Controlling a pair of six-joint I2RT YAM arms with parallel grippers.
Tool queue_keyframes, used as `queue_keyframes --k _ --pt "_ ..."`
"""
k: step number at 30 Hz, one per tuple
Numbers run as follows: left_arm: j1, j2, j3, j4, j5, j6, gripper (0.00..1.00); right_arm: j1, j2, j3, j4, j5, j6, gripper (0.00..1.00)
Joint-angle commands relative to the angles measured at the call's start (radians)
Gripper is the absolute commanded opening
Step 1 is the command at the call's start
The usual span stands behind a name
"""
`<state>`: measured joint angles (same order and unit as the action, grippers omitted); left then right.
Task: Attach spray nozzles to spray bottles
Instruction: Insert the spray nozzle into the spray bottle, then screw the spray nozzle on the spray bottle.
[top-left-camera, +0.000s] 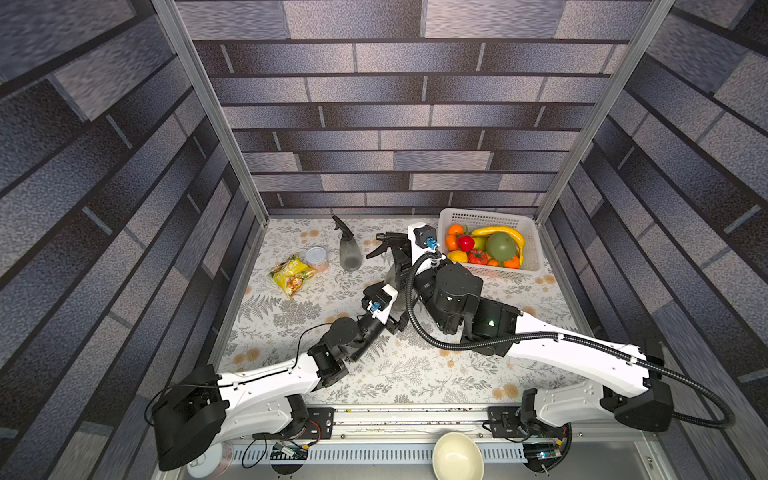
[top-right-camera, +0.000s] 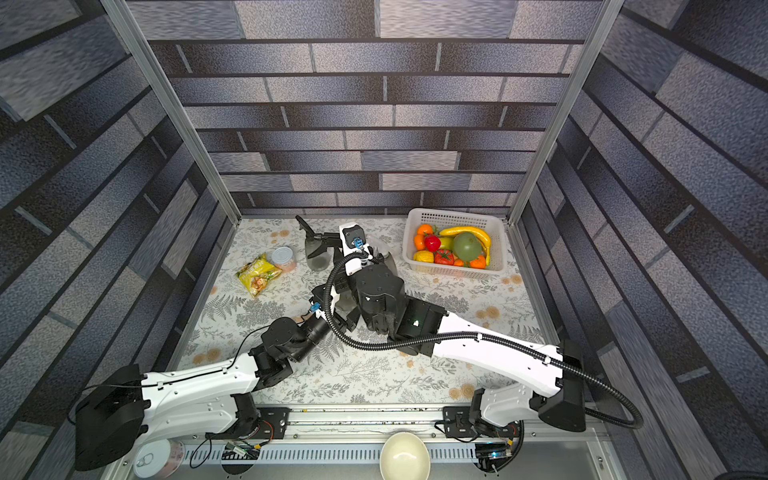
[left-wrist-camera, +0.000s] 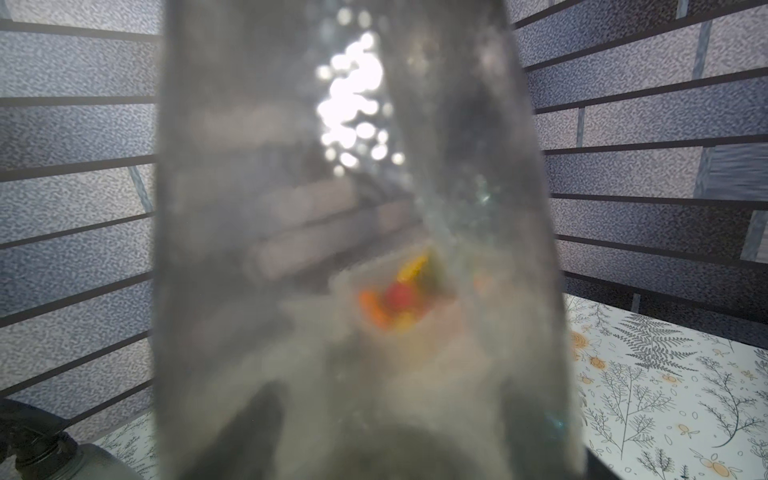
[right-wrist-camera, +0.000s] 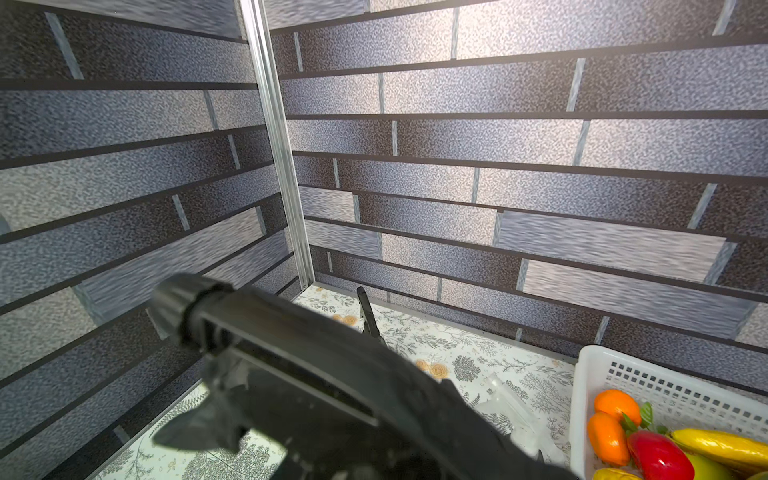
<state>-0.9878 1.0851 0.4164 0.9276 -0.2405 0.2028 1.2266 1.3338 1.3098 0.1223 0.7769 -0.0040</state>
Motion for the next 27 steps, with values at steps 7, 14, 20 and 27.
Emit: queue_keyframes --k 7,14,20,27 --pt "0.03 -0.044 0.036 0.08 0.101 -0.005 0.8 0.013 -0.077 -0.073 -0.052 -0.135 0.011 0.49" --pt "0.044 -0.038 0.044 0.069 0.113 -0.015 0.8 0.013 -0.129 -0.089 -0.076 -0.216 0.035 0.56" --pt "0.061 -0.037 0.042 0.059 0.115 -0.03 0.8 0.012 -0.167 -0.103 -0.13 -0.267 0.042 0.65" --pt "0.079 -0.031 0.039 0.047 0.128 -0.042 0.8 0.011 -0.25 -0.132 -0.245 -0.303 0.07 0.69"
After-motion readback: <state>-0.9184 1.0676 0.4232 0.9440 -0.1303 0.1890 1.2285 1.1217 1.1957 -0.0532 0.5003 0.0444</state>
